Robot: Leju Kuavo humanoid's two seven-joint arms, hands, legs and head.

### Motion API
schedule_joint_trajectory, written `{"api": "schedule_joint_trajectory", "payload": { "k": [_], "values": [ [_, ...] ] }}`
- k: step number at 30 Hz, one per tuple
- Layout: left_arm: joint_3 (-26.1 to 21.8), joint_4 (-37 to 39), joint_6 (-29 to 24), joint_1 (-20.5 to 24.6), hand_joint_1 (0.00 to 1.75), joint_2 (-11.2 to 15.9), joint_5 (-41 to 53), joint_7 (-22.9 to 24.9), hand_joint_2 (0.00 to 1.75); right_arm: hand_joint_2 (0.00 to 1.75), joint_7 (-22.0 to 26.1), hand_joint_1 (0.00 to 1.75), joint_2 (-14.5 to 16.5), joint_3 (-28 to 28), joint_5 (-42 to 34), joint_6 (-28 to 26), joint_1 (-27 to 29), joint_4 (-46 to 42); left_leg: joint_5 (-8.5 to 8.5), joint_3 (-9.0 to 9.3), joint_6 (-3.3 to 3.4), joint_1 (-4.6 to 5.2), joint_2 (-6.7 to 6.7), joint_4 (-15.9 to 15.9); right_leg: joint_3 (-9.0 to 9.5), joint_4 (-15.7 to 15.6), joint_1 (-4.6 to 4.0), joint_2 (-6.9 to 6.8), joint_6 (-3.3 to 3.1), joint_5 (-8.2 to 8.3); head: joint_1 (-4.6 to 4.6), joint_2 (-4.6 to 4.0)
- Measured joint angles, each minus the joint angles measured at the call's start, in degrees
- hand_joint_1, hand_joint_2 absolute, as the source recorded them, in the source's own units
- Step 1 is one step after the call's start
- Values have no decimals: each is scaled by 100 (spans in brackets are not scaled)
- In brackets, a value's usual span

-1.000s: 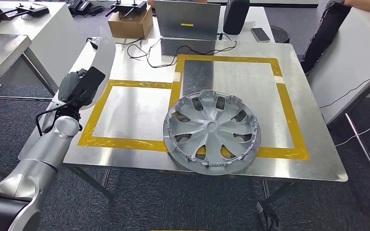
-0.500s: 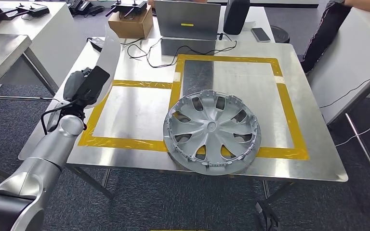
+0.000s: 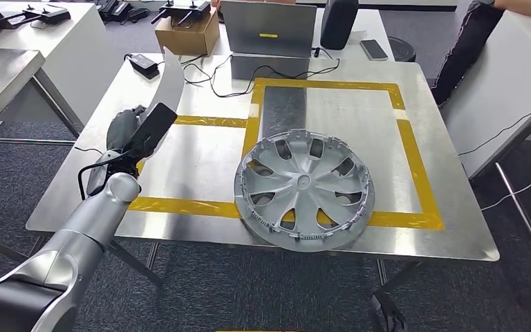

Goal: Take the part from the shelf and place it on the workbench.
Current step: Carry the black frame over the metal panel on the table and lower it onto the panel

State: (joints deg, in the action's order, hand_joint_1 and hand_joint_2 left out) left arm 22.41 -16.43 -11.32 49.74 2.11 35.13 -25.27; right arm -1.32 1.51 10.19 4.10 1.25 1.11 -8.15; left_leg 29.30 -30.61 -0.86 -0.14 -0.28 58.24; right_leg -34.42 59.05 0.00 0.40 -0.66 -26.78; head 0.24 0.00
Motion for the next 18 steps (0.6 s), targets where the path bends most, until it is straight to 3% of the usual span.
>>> {"api": "schedule_joint_trajectory", "payload": {
  "k": [5, 18],
  "values": [
    [161, 85, -306, -79, 175, -82, 248, 283, 175, 0, -26, 0, -8, -61, 96, 25, 0, 0, 0, 0, 0, 0, -1, -1, 0, 0, -1, -3, 0, 0, 0, 0],
    [285, 192, -425, -212, 175, -161, 408, 474, 175, 0, 147, 0, -43, -134, 186, 91, 3, 0, 0, -1, 0, 0, 0, -1, 0, 0, 0, -2, 0, 0, 0, 0]
  ]
}}
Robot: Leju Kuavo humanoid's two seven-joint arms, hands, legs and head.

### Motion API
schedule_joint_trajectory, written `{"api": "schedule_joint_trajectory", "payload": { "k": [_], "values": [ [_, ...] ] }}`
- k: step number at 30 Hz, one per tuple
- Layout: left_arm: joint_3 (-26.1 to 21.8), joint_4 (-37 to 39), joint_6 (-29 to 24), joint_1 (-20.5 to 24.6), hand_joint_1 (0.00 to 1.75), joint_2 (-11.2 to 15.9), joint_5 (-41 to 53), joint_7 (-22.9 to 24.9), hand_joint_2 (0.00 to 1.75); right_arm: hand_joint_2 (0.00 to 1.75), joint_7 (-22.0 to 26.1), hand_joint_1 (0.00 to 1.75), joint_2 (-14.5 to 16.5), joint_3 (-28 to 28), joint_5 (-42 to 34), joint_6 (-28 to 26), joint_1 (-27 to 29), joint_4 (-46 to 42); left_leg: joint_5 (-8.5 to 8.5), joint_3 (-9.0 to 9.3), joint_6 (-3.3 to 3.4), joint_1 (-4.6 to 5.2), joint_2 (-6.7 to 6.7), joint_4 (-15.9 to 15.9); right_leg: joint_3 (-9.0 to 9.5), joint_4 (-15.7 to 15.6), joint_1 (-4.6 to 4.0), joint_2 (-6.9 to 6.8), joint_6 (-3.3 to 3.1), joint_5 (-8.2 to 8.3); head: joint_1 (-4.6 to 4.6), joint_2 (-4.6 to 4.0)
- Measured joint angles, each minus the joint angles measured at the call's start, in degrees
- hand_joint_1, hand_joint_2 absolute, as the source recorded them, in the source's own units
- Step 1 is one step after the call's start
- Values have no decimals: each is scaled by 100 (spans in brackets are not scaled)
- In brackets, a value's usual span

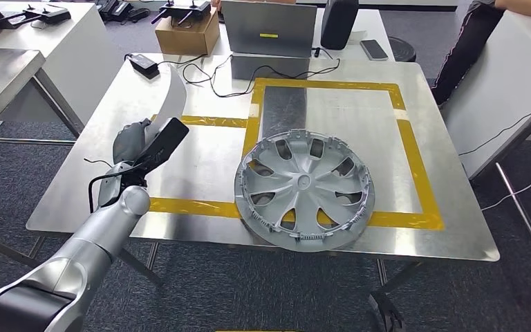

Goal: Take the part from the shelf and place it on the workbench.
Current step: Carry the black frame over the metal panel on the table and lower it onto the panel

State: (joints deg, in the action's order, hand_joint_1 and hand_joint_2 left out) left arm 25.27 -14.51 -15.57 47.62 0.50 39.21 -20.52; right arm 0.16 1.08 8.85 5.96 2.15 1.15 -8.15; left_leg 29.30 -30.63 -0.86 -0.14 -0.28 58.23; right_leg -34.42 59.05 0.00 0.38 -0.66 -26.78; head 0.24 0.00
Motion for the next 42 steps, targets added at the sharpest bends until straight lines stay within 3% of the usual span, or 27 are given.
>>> {"api": "schedule_joint_trajectory", "payload": {
  "k": [7, 11, 20, 24, 35, 42],
  "values": [
    [102, 33, -149, -246, 175, -20, 129, 51, 175, 0, 107, 0, -37, -103, 69, 29, 15, 0, 0, 0, 0, 0, -1, 0, 0, 0, 0, -1, 0, 0, 0, 0],
    [136, 38, -199, -360, 0, -26, 130, 33, 175, 0, 116, 0, -66, -126, 94, 29, 61, 0, 0, -1, 1, 0, 0, 0, 0, 0, 0, -1, 0, 0, 0, 0],
    [142, 39, -310, -451, 0, -24, 120, -53, 175, 0, 166, 0, -102, -214, 140, 62, 94, 0, 1, -1, 1, 0, -1, 0, 0, 0, 0, -1, 0, 0, 0, 0],
    [142, 39, -361, -459, 0, -25, 119, -110, 0, 0, 164, 0, -106, -218, 141, 69, 94, 0, 1, -1, 1, 0, 0, 0, 0, 0, 0, -1, 0, 0, 0, 0],
    [142, 4, -665, -303, 0, -42, 258, -310, 0, 0, 165, 0, -60, -231, 117, 96, 65, 0, 0, 0, 1, 0, -1, 0, 0, 0, -1, -2, 0, 0, 0, 0],
    [142, -196, -977, 101, 0, -77, 110, -995, 0, 0, -19, 0, 47, -231, 64, 57, -18, 0, -2, 1, 0, 0, -2, 1, 1, 1, -1, -4, 0, 0, 0, 0]
  ]
}}
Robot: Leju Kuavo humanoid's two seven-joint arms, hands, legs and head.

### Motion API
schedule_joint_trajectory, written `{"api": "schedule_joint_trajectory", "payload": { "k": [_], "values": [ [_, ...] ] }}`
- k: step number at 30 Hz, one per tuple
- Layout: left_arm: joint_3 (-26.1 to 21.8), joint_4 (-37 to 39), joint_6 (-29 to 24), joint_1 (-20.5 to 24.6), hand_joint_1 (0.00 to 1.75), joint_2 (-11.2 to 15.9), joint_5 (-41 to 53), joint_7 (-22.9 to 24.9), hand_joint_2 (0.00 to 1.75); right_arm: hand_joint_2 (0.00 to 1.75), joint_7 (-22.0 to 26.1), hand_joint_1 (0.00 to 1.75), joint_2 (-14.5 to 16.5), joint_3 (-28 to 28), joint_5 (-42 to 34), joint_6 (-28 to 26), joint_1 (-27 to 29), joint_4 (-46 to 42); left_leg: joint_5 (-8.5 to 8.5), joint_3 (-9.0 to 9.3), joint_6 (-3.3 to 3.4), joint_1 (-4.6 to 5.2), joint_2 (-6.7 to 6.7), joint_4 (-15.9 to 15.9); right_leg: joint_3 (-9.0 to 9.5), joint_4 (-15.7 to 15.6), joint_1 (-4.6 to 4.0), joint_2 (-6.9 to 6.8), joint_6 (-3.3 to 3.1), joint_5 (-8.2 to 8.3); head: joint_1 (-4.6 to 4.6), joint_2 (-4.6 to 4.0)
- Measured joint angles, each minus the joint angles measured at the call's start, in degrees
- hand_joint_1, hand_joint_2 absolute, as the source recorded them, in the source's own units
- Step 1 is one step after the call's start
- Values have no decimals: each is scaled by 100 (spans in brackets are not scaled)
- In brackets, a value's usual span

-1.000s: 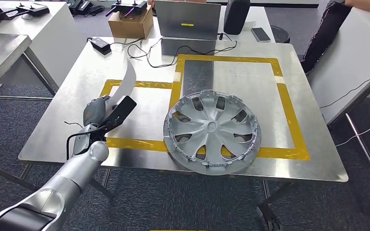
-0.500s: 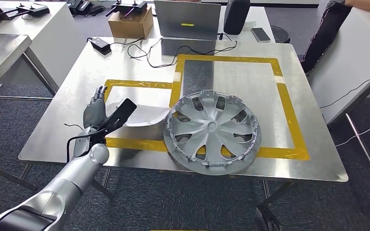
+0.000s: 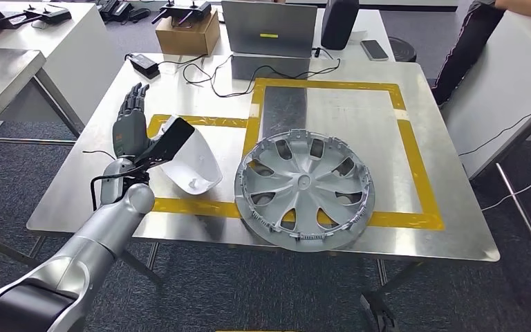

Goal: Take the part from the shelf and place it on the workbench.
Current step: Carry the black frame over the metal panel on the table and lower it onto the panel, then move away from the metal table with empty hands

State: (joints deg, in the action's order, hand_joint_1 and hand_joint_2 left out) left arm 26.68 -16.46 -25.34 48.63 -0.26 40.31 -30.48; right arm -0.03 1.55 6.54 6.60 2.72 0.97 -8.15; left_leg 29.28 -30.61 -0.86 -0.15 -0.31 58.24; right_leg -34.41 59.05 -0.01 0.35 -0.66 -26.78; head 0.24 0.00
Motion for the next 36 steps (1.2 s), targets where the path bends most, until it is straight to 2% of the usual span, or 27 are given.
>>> {"api": "schedule_joint_trajectory", "payload": {
  "k": [8, 10, 13, 17, 22, 28, 30, 32, 34, 35, 36],
  "values": [
    [-6, -415, -113, 399, 0, -134, -182, -579, 0, 0, -62, 0, 72, 2, -85, -46, -35, 0, 0, 0, 0, 1, -1, 1, 1, 0, 2, -2, 0, 0, 0, 0],
    [-4, -735, -94, 422, 0, -160, -281, -732, 0, 0, -75, 0, 89, 14, -126, -66, -40, 0, 0, -1, 0, 1, -2, 1, 1, 0, 2, -2, 0, 0, 0, 0],
    [49, -1443, 73, 395, 0, -151, -485, -625, 0, 0, -74, 0, 115, 33, -185, -89, -49, 0, 2, -2, 1, 1, -2, 0, 1, 0, 3, 1, 0, 0, -1, 0],
    [366, -2761, 347, -6, 0, 17, -919, -331, 0, 0, 4, 0, 169, 100, -295, -124, -54, 0, 3, -2, 3, 1, -1, -2, 2, 0, 3, -1, 1, -1, 1, 0],
    [875, -4106, 394, -714, 0, 337, -1121, -109, 0, 0, 39, 0, 213, 186, -360, -168, -54, 0, 7, -2, 8, 4, 0, 2, 2, -5, 7, -1, 3, 0, 0, 0],
    [1302, -4937, 381, -1406, 0, 696, -1217, -30, 0, 0, -25, 0, 274, 250, -365, -193, -49, 0, 17, -8, 98, 45, 6, 0, 12, -35, 46, 2, 60, 23, 3, 0],
    [1347, -5089, 368, -1562, 0, 763, -1260, -26, 0, 0, -26, 0, 288, 265, -364, -195, -44, -1, -50, 46, 144, 4, 17, -110, 4, -14, 43, -3, 101, 1, 1, 0],
    [1385, -5199, 356, -1660, 0, 802, -1287, -32, 0, 0, -21, 0, 295, 269, -364, -191, -42, -2, -107, 107, 177, -50, 31, -210, -181, 366, 46, -9, 160, -211, -12, 0],
    [1427, -5261, 354, -1754, 0, 835, -1305, -33, 0, 0, -17, 0, 299, 270, -363, -189, -36, -2, -111, 115, 178, -63, 40, -208, -565, 1102, 84, -10, 231, -519, -25, 0],
    [1443, -5287, 357, -1810, 0, 852, -1313, -32, 0, 0, -13, 0, 299, 272, -362, -191, -32, -2, -103, 115, 166, -74, 43, -192, -722, 1375, 111, -11, 264, -577, -28, 0],
    [1453, -5313, 361, -1862, 0, 870, -1319, -31, 0, 0, -3, 0, 299, 272, -360, -192, -28, -2, -89, 113, 144, -92, 44, -169, -795, 1468, 136, -12, 297, -529, -28, 0]
  ]
}}
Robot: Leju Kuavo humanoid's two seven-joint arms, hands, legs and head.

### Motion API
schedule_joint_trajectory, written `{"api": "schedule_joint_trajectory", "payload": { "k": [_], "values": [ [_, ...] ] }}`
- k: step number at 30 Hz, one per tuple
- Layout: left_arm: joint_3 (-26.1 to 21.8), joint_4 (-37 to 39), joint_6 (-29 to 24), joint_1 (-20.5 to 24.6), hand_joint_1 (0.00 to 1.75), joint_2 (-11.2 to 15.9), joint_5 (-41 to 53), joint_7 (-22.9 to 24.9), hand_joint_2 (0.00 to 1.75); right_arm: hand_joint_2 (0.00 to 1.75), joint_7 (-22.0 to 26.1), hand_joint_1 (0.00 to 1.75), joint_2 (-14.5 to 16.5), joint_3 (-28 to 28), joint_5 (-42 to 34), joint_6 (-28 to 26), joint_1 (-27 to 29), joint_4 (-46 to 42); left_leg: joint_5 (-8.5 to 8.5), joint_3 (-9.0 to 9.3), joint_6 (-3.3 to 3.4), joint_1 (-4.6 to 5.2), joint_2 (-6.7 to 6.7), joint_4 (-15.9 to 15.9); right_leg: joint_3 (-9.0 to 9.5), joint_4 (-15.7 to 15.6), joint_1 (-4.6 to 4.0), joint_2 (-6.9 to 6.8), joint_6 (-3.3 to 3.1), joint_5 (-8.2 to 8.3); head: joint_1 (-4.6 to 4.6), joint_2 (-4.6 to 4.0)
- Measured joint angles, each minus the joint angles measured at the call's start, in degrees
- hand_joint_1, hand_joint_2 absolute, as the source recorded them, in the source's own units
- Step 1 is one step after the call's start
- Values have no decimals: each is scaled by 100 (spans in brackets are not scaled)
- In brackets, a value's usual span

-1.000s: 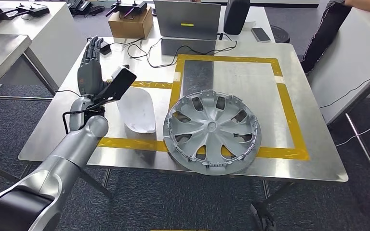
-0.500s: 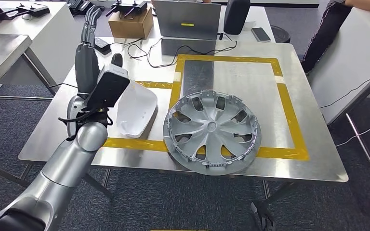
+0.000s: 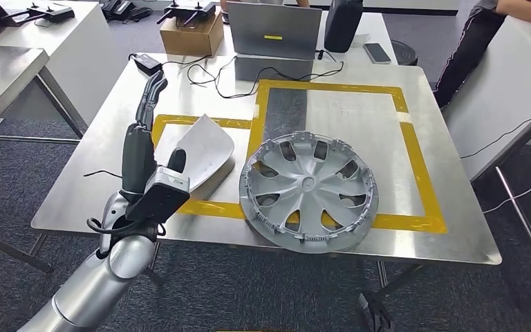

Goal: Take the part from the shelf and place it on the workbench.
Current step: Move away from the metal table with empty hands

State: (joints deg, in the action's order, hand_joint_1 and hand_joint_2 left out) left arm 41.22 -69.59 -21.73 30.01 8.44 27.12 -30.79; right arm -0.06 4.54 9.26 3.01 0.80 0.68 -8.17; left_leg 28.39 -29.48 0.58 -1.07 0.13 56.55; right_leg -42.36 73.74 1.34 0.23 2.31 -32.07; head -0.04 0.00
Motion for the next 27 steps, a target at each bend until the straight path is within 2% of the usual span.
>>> {"api": "schedule_joint_trajectory", "payload": {
  "k": [1, 2, 3, 4, 5, 7, 9, 10, 11, 13, 14, 15, 16, 18, 20, 21, 22, 24, 25, 26, 27],
  "values": [
    [9, -33, 4, -47, 0, 19, -7, 1, 0, 0, 16, 0, -1, 1, 2, 0, 1, 0, 28, -1, -32, -30, -3, 33, 50, -146, 26, -4, 36, 163, -1, 0],
    [15, -72, 6, -92, 0, 40, -18, 2, 0, 0, 36, 0, 0, 1, 6, 2, 0, 0, 68, -2, -75, -68, -6, 81, 204, -493, 59, -15, 80, 388, -1, 0],
    [20, -116, 3, -137, 0, 65, -29, 1, 0, 0, 56, 0, 10, 2, 11, 7, -2, 0, 112, -15, -125, -95, -10, 131, 379, -847, 75, -23, 121, 522, -14, 0],
    [25, -162, -6, -183, 0, 92, -43, 2, 0, 0, 75, 0, 21, 3, 18, 14, -4, 0, 155, -41, -177, -108, -14, 183, 513, -1105, 78, -14, 114, 631, -33, 0],
    [31, -204, -20, -229, 0, 121, -54, 1, 0, 0, 86, 0, 32, 7, 27, 20, -4, 0, 191, -62, -226, -100, -20, 228, 583, -1249, 83, -5, 79, 638, -47, 0],
    [45, -274, -54, -304, 0, 178, -61, -1, 0, 0, 96, 0, 43, 18, 39, 26, -3, 0, 215, -96, -302, -74, -37, 260, 554, -1221, 74, 30, -74, 580, -50, 0],
    [57, -324, -70, -355, 0, 229, -61, -3, 0, 0, 98, 0, 43, 27, 43, 27, -3, 0, 260, -106, -355, -83, -42, 296, 531, -1226, 76, 28, -186, 548, -21, 0],
    [62, -342, -70, -372, 0, 252, -64, -3, 0, 0, 101, 0, 43, 31, 44, 27, -4, 0, 361, -149, -368, -88, -38, 413, 523, -1232, 70, 25, -229, 558, -8, 0],
    [68, -361, -69, -387, 0, 270, -77, -3, 0, 0, 108, 0, 43, 34, 48, 28, -5, 0, 528, -241, -371, -85, -34, 642, 513, -1239, 61, 21, -266, 572, 7, 0],
    [78, -399, -60, -448, 0, 298, -114, -5, 0, 0, 121, 0, 43, 38, 61, 34, -5, 0, 939, -544, -351, -59, -30, 1364, 477, -1240, 22, 15, -321, 601, 25, 0],
    [84, -420, -57, -512, 0, 307, -130, -7, 0, 0, 125, 0, 43, 38, 74, 38, -4, 0, 1064, -674, -329, -42, -30, 1678, 453, -1240, -4, 15, -346, 618, 30, 0],
    [90, -452, -63, -599, 0, 316, -124, -8, 0, 0, 122, 0, 43, 38, 88, 42, -2, 0, 1083, -728, -293, -22, -31, 1832, 429, -1240, -33, 19, -369, 637, 31, 0],
    [98, -495, -77, -696, 0, 321, -102, -8, 0, 0, 114, 0, 43, 38, 104, 42, 0, 0, 991, -678, -242, 6, -32, 1767, 406, -1240, -62, 26, -385, 659, 33, 0],
    [115, -616, -113, -869, 0, 322, -30, 1, 0, 0, 85, 0, 43, 38, 129, 42, 1, 0, 661, -302, -86, 86, -36, 1080, 369, -1240, -114, 40, -398, 708, 38, 0],
    [128, -739, -151, -1011, 0, 321, 32, 15, 0, 0, 66, 0, 47, 38, 151, 42, 1, 0, 439, 28, 6, 161, -18, 474, 352, -1255, -135, 41, -364, 770, 27, 0],
    [133, -791, -167, -1067, 0, 321, 53, 21, 0, 0, 62, 0, 49, 38, 158, 43, 2, 0, 405, 76, 14, 188, -10, 347, 349, -1266, -125, 35, -332, 804, 25, 0],
    [137, -835, -178, -1121, 0, 321, 67, 28, 0, 0, 59, 0, 50, 38, 161, 43, 3, 0, 364, 60, 5, 206, -4, 330, 350, -1290, -113, 29, -293, 845, 22, 0],
    [142, -907, -185, -1199, 0, 321, 80, 39, 0, 0, 53, 0, 46, 38, 162, 42, 11, 0, 253, 15, 39, 199, -2, 225, 339, -1325, -108, 23, -215, 891, 33, 0],
    [143, -939, -187, -1234, 0, 315, 90, 49, 0, 0, 49, 0, 44, 38, 162, 42, 17, 0, 175, -4, 72, 179, 4, 174, 306, -1271, -111, 22, -182, 803, 30, 0],
    [144, -972, -189, -1267, 0, 305, 106, 57, 0, 0, 46, 0, 42, 38, 163, 42, 19, 0, 93, -38, 97, 154, 11, 126, 242, -1113, -115, 22, -149, 621, 25, 0],
    [144, -998, -190, -1299, 0, 294, 129, 68, 0, 0, 44, 0, 39, 38, 164, 42, 18, 0, 25, -86, 113, 143, 19, 110, 147, -837, -102, 18, -123, 360, 17, 0]
  ]
}}
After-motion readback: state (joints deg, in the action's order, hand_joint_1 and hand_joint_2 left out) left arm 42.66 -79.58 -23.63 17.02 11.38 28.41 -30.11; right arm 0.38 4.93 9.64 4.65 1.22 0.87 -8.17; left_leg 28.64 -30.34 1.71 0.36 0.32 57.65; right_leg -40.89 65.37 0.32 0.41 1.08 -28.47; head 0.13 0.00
